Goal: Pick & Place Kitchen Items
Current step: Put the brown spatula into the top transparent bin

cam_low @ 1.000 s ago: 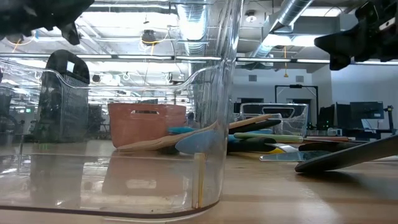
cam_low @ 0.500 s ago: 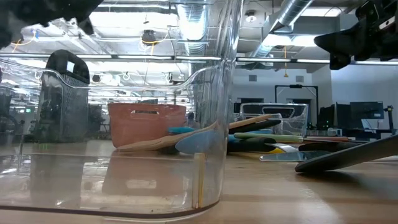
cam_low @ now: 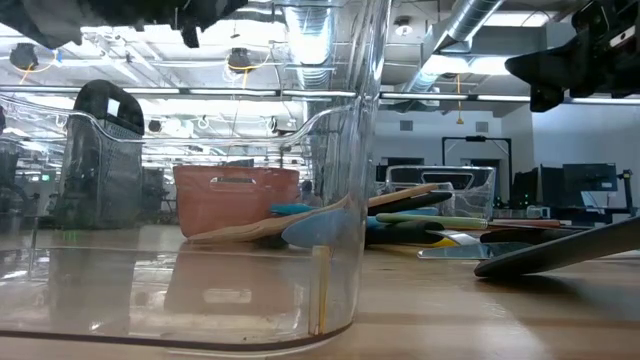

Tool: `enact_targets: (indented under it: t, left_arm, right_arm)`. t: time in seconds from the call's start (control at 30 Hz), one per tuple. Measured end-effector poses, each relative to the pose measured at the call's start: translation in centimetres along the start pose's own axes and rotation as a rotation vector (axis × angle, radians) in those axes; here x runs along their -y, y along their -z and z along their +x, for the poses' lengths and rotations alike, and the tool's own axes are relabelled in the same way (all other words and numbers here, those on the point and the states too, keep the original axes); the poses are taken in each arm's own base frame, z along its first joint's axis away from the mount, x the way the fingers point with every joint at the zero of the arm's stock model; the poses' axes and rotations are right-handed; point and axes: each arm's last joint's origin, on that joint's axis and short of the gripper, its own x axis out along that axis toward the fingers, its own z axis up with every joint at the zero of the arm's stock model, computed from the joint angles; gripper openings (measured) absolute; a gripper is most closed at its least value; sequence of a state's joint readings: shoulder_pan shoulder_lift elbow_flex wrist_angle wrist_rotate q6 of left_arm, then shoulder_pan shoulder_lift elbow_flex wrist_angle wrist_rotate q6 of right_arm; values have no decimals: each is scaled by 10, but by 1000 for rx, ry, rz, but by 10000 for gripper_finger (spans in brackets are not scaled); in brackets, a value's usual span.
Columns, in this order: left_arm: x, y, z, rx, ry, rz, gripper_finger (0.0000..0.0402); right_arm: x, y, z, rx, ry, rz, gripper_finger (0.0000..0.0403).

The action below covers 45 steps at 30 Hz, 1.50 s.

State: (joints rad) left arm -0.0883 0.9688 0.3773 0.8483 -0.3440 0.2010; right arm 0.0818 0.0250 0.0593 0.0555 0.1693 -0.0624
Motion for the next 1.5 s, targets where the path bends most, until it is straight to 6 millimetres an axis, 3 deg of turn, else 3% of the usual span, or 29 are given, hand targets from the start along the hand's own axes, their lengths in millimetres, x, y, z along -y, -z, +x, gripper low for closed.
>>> enact_targets:
  t: [0.33, 0.53, 0.83, 1.1, 1.3, 1.5]
  left_arm:
    - [4, 8, 5, -36, 9, 10, 3]
    - [4, 6, 5, -11, 22, -171, 3]
    - [9, 10, 11, -19, 74, -175, 3]
    - [22, 8, 47, -41, 80, -166, 3]
    - [39, 9, 78, -46, 207, -167, 3]
    - [50, 9, 109, -35, 221, -129, 3]
  right_arm:
    - [0, 0, 0, 0, 0, 1, 0]
    - [0, 0, 0, -3, 0, 0, 0]
    - [0, 0, 0, -2, 0, 2, 0]
    - [0, 0, 0, -3, 10, 2, 0]
    - [2, 0, 0, -5, 53, 0, 0]
    - [3, 0, 0, -8, 94, -1, 0]
